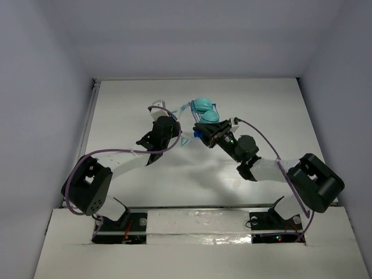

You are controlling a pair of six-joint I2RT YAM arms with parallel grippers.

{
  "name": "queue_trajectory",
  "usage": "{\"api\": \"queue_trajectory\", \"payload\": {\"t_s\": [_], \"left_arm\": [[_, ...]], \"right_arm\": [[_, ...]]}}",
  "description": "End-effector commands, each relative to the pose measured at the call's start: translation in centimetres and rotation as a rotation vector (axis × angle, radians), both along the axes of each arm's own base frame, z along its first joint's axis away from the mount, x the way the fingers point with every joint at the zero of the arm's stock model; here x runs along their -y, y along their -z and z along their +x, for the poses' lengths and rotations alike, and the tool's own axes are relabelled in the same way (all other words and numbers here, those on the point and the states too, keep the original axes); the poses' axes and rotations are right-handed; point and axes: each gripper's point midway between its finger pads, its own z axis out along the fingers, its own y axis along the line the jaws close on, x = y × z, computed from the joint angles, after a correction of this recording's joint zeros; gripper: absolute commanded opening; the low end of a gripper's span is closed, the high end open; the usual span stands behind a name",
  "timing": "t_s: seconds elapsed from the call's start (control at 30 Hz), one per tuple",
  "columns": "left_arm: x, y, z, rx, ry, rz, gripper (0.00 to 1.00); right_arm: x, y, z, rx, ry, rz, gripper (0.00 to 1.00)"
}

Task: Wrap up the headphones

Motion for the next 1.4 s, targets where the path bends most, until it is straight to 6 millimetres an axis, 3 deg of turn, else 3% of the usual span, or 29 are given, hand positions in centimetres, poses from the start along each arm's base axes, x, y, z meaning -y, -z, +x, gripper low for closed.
{"api": "queue_trajectory", "payload": {"t_s": [0.0,0.23,0.3,0.43,0.67,0.73,0.93,1.07,1.13,1.17,1.2,1.37], "left_arm": [[1.0,-3.2,0.6,0.093,-0.008,-0.084,0.00],[1.8,-3.1,0.3,0.082,0.028,-0.082,0.00],[2.1,-3.0,0.2,0.077,0.042,-0.084,0.00],[2.3,-2.7,0.1,0.062,0.053,-0.078,0.00],[3.2,-3.9,0.8,0.069,0.061,-0.110,0.00],[3.3,-3.3,1.0,0.054,0.062,-0.094,0.00],[2.4,-2.9,1.7,0.024,0.077,-0.118,0.00],[2.5,-2.5,1.8,0.002,0.069,-0.119,0.00],[2.9,-2.1,1.8,-0.012,0.076,-0.139,0.00],[3.0,-2.1,1.8,-0.013,0.076,-0.143,0.00],[2.9,-2.1,2.0,-0.011,0.066,-0.142,0.00],[3.0,-1.1,2.3,-0.025,0.064,-0.136,0.00]], "right_arm": [[0.4,-1.8,1.5,-0.024,0.098,0.004,0.39],[0.0,-0.2,3.3,-0.084,0.158,-0.140,0.50],[-0.5,1.0,3.4,-0.118,0.155,-0.197,0.51],[-1.6,2.6,4.0,-0.165,0.147,-0.298,0.63],[-3.6,4.0,3.2,-0.196,0.132,-0.379,0.65],[-3.9,3.5,3.2,-0.189,0.123,-0.379,0.65],[-2.0,4.6,4.3,-0.215,0.228,-0.528,0.69],[-1.4,7.2,4.6,-0.272,0.256,-0.615,0.72],[-1.8,8.9,5.0,-0.298,0.247,-0.669,0.86],[-1.6,10.5,4.7,-0.314,0.227,-0.761,0.87],[-2.2,9.2,5.3,-0.303,0.239,-0.776,0.87],[-1.3,10.4,4.8,-0.338,0.250,-0.907,0.86]]}}
